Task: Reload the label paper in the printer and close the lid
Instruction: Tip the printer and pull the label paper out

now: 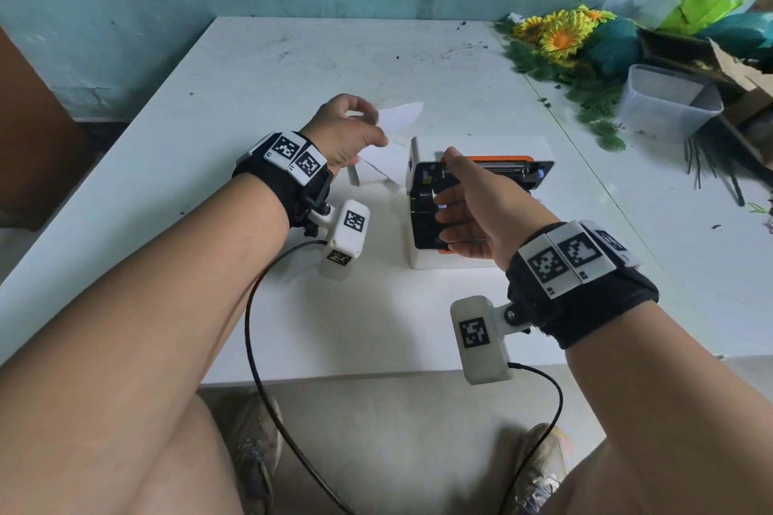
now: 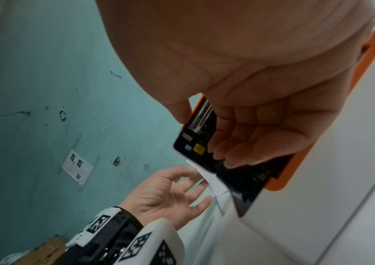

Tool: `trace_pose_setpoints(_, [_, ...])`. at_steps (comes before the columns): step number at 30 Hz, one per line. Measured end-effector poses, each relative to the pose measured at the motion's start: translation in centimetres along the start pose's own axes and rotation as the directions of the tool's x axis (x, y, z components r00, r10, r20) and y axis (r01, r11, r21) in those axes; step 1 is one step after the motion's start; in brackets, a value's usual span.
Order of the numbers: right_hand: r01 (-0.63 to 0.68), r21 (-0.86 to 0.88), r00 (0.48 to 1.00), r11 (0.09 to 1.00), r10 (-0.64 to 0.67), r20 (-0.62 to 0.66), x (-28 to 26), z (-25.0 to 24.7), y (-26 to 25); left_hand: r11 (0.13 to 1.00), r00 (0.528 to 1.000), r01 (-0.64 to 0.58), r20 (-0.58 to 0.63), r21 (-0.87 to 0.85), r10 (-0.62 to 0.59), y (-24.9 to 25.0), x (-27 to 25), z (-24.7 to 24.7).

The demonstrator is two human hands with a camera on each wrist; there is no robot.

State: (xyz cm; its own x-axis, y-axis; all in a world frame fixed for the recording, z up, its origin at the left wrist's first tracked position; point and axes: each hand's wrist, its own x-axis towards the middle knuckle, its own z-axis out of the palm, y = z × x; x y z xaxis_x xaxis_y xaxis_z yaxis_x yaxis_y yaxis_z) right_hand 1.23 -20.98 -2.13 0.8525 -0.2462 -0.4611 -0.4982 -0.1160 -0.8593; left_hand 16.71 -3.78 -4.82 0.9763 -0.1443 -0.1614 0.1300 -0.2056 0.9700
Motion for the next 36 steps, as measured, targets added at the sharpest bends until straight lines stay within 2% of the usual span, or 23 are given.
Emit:
trace_pose_setpoints(2, [-0.004,0.006,1.0,1.0,0.004,0.005,-0.1,0.0,0.0,1.0,0.999,-0.008,-0.053,-0.018,0.007,-0.3,0.1,-0.1])
trace_pose_setpoints(5, [-0.005,0.007,1.0,1.0,0.005,0.006,-0.1,-0.1,0.0,0.999,0.997,-0.026,-0.071,-0.036,0.023,-0.5,0.4,-0.2])
trace_pose_setpoints(11, [-0.012,-0.007,1.0,1.0,0.012,-0.001,-0.1,-0.1,-0.1,0.983,0.986,-0.067,0.162,0.172,0.039,-0.4,0.5,-0.1])
trace_pose_setpoints(18, [-0.007,-0.009,1.0,1.0,0.007,-0.001,0.0,-0.1,0.0,0.953,0.987,-0.028,0.157,0.302,-0.021,-1.0,2.1,-0.1])
trace_pose_setpoints(21, [-0.024,0.016,0.999,1.0,0.024,0.027,-0.2,-0.1,-0.2,0.963,0.994,-0.038,0.104,0.268,0.01,-0.8,2.0,-0.4])
trace_pose_setpoints(24, [-0.058,0.058,0.992,0.997,0.051,0.115,-0.8,-0.2,-0.6,0.963,0.997,-0.075,0.008,0.258,0.076,-0.1,1.7,-0.9])
trace_pose_setpoints(30, [0.121,0.064,0.98,0.991,-0.129,0.152,-1.8,0.6,-0.6,0.975,0.98,-0.116,-0.139,0.191,0.144,0.2,1.0,-1.7])
trace_pose_setpoints(36, [0.165,0.112,0.96,0.98,-0.186,0.21,-2.1,1.0,-0.9,0.98,0.907,-0.189,-0.372,0.057,0.196,0.6,0.8,-1.9])
